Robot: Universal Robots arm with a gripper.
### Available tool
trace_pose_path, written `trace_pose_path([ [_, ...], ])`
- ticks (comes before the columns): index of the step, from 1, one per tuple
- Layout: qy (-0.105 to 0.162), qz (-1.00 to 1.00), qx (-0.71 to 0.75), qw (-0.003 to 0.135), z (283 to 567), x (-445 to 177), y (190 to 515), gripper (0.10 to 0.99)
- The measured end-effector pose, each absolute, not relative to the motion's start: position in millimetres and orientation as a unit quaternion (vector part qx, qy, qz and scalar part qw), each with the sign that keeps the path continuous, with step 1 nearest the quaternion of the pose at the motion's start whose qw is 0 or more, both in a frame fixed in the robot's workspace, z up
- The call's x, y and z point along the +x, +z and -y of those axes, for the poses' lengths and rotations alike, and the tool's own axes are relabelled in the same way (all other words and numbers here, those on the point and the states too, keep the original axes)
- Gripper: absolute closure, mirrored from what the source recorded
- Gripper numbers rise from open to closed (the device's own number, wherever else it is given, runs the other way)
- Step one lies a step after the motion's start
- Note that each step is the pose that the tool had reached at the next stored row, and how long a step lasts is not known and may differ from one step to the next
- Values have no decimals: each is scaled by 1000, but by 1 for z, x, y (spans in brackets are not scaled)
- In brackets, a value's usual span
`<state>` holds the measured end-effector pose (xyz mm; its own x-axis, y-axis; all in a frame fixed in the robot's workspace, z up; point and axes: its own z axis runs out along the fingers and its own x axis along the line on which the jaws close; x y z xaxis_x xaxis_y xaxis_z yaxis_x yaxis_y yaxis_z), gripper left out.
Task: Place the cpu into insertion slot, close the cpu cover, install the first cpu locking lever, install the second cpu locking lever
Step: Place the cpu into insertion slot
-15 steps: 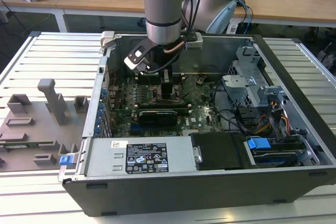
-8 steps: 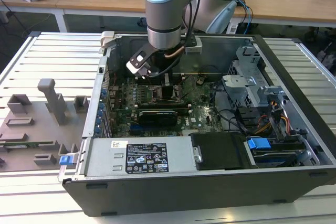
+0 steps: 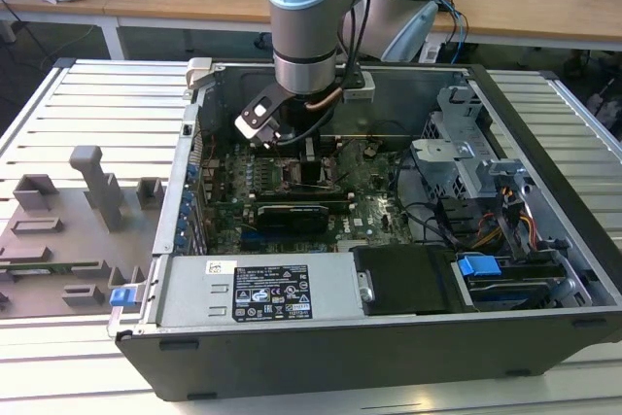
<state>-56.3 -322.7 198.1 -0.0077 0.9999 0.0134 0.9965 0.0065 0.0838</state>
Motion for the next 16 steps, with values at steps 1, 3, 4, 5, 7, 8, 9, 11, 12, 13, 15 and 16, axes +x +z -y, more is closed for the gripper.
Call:
trace_pose_path([
  [1,35,-709,704,25,323,-56,198,541],
  [3,35,-709,704,25,323,-57,198,541],
  [4,35,-709,704,25,323,-58,198,541],
  [5,35,-709,704,25,323,-59,198,541],
  [7,35,-709,704,25,323,-60,198,541],
  [8,35,-709,704,25,323,-60,198,541],
  [9,35,-709,704,25,323,-60,198,541],
  [11,35,-709,704,25,322,-58,198,541],
  [12,35,-709,704,25,322,-57,198,541],
  [13,34,-709,704,25,322,-57,198,541],
  [15,35,-709,704,25,322,-57,197,541],
  [16,35,-709,704,25,322,-57,197,541],
])
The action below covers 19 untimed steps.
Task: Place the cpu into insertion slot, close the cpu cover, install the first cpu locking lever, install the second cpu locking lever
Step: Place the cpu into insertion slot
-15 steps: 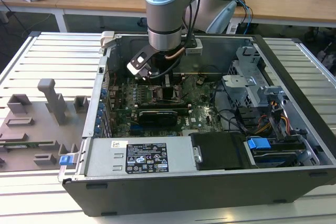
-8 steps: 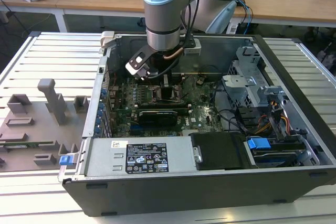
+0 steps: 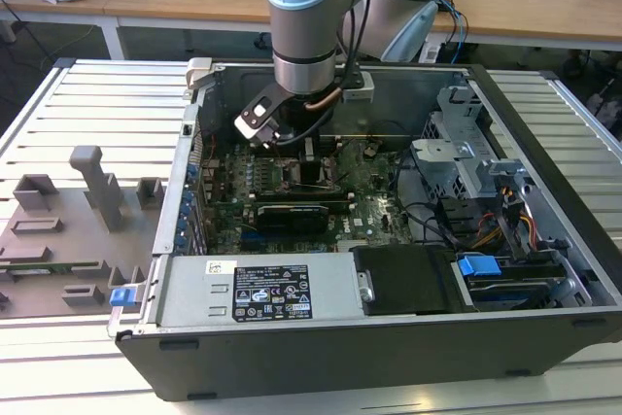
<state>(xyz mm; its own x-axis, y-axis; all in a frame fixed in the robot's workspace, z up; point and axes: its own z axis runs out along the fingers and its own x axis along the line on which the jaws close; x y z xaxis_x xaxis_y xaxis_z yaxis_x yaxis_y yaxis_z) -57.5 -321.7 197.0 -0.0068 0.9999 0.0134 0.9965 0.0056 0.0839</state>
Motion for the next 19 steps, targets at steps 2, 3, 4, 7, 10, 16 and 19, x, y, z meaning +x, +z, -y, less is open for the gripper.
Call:
trace_pose_path([
  [2,35,-709,704,25,322,-58,197,541],
  [3,35,-709,704,25,321,-58,197,541],
  [4,35,-709,704,25,321,-58,197,541],
  [7,34,-709,704,25,321,-58,196,541],
  [10,35,-709,704,25,321,-58,196,541],
  [16,35,-709,704,25,321,-58,196,471],
  [19,33,-710,703,26,321,-58,196,471],
])
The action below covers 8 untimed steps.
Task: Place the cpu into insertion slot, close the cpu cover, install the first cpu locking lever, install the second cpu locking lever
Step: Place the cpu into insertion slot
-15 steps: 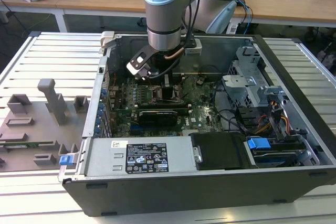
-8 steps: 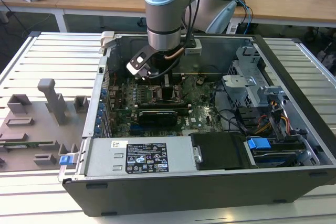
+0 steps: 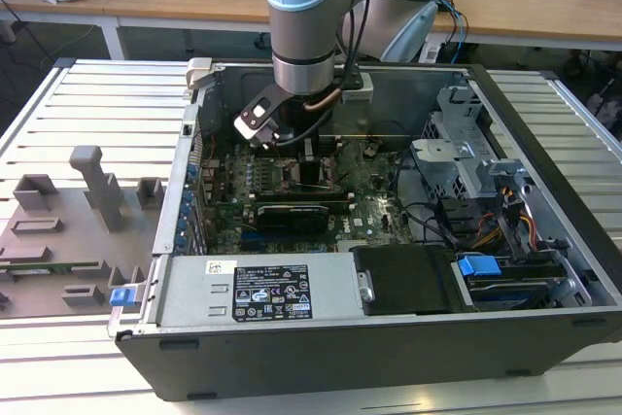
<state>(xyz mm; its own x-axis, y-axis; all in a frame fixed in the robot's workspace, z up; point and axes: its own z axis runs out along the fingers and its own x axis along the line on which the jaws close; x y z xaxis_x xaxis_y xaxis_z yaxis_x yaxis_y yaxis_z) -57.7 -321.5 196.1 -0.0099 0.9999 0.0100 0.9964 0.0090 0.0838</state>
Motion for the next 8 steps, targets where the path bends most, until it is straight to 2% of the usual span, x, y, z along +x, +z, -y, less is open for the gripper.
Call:
trace_pose_path([
  [6,32,-712,701,27,320,-58,206,471],
  [7,32,-712,701,27,320,-58,210,486],
  [8,32,-712,701,27,320,-58,216,553],
])
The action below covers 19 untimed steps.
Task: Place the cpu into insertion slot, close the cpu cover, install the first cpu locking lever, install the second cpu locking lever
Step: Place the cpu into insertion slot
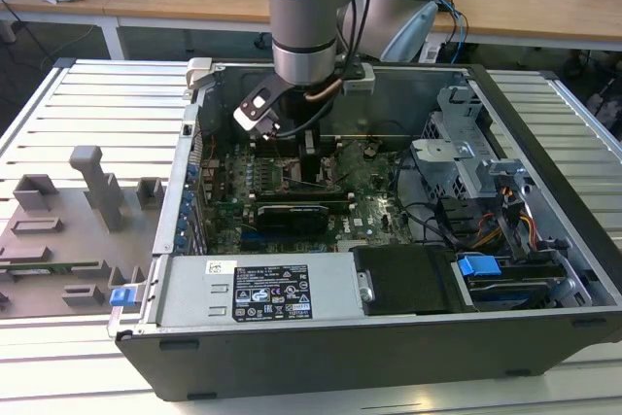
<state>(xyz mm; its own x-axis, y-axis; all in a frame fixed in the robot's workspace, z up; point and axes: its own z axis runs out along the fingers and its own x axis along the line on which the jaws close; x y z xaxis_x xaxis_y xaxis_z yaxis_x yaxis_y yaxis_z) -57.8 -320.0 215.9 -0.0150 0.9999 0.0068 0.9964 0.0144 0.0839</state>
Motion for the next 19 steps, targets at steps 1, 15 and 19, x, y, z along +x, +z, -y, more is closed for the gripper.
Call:
trace_pose_path([
  [1,32,-712,701,27,320,-58,220,616],
  [15,32,-712,701,27,320,-58,261,980],
  [19,32,-712,701,27,320,-58,278,980],
])
